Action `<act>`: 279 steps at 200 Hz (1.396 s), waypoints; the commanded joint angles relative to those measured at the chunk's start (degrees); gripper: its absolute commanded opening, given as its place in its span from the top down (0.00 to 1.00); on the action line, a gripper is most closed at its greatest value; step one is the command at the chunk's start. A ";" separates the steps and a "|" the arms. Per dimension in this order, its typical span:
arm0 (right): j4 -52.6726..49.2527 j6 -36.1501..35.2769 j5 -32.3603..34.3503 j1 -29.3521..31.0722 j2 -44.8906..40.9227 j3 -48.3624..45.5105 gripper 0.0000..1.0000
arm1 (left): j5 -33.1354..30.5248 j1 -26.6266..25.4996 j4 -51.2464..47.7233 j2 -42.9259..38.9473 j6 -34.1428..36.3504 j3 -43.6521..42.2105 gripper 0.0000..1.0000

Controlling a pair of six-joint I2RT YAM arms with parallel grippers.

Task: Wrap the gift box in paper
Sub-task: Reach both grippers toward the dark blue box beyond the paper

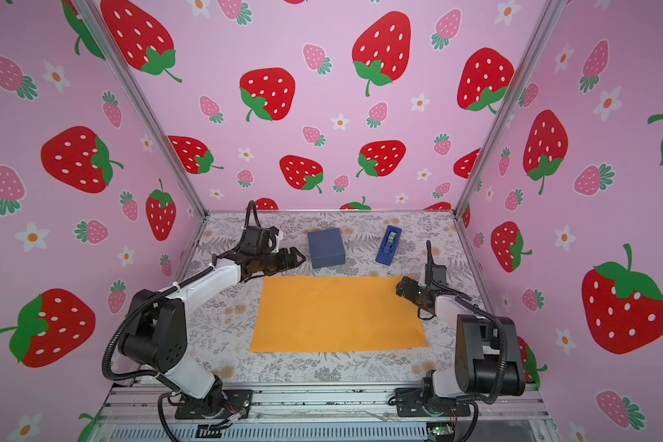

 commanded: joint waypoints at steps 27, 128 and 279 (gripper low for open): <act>-4.71 5.72 -1.24 4.26 -1.46 -2.11 0.09 | -0.61 -0.08 -2.48 2.01 0.28 2.34 0.09; -7.96 4.04 7.87 11.77 -3.98 10.07 0.12 | 0.27 -0.03 -5.10 8.00 1.08 10.01 0.10; -1.43 -3.24 -22.16 19.64 41.69 56.27 0.22 | 4.98 0.40 -12.69 31.82 -1.86 39.73 0.10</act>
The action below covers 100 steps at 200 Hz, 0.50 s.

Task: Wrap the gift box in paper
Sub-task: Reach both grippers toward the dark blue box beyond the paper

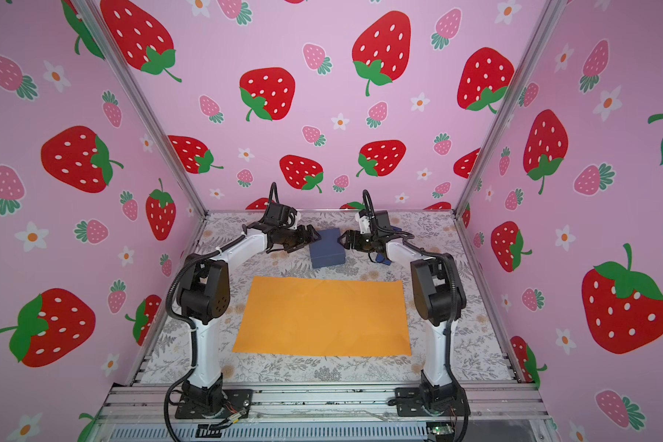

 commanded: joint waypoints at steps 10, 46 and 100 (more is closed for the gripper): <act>-0.98 1.17 -5.71 0.66 5.20 5.13 0.25 | -0.43 0.18 -6.74 3.86 0.03 6.66 0.10; 1.87 4.31 -7.60 1.38 3.41 0.64 0.35 | 3.86 0.12 -10.61 7.35 1.22 11.19 0.10; 12.14 11.10 -11.72 2.37 -4.36 -12.09 0.46 | 6.89 -0.83 -9.49 5.66 1.64 9.27 0.10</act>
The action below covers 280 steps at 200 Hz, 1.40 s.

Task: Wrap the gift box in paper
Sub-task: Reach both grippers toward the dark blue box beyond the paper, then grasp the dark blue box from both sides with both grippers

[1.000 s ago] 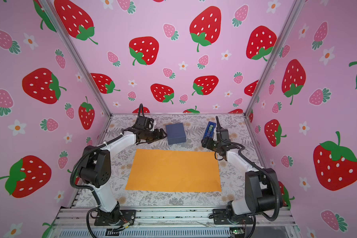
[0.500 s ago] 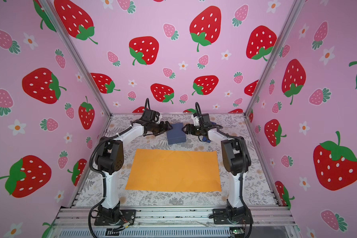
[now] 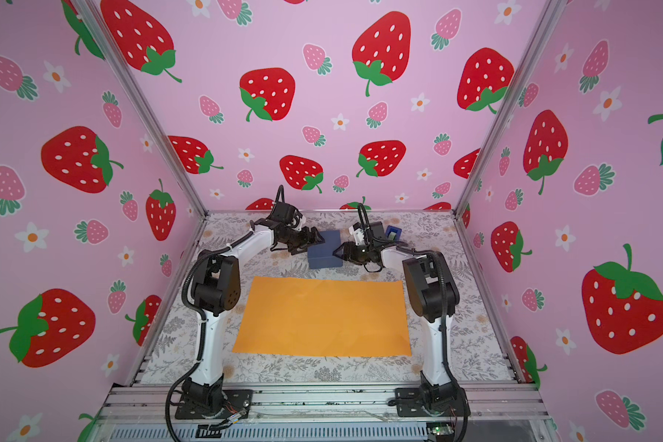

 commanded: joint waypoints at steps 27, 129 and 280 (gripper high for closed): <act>6.56 4.07 -5.09 0.67 -4.13 -3.30 0.48 | 2.24 -1.01 -4.38 -1.30 2.82 1.29 0.10; 5.60 6.91 -4.93 -2.92 5.20 4.29 0.48 | -1.04 -0.59 -8.69 -0.81 5.25 2.85 0.10; 4.12 7.97 -2.44 -5.04 4.53 0.41 0.80 | 1.78 2.68 -2.46 -3.59 1.97 -0.37 0.07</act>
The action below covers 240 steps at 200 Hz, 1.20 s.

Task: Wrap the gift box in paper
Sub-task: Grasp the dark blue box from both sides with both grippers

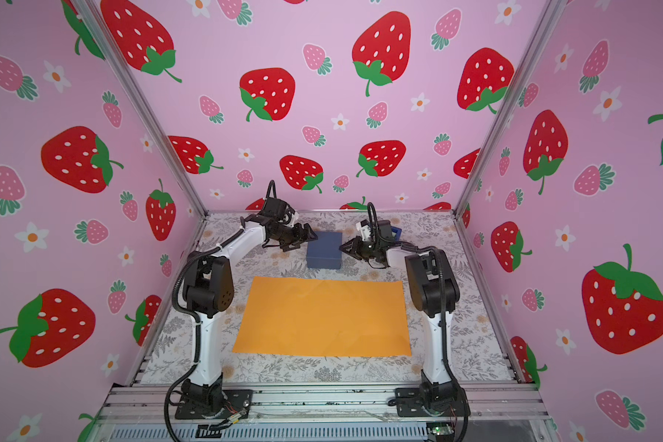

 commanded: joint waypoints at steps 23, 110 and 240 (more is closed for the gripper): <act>-5.71 -1.61 3.71 -0.83 -0.01 -1.61 0.80 | 3.97 0.41 2.83 0.43 -2.42 -1.25 0.01; -7.19 -2.04 3.73 -1.40 0.60 -0.91 0.81 | 12.28 1.70 13.32 2.44 -9.17 -8.28 0.01; -9.16 -2.74 3.85 -1.44 1.30 -0.16 0.84 | 23.20 1.60 39.51 5.89 -26.34 -15.68 0.00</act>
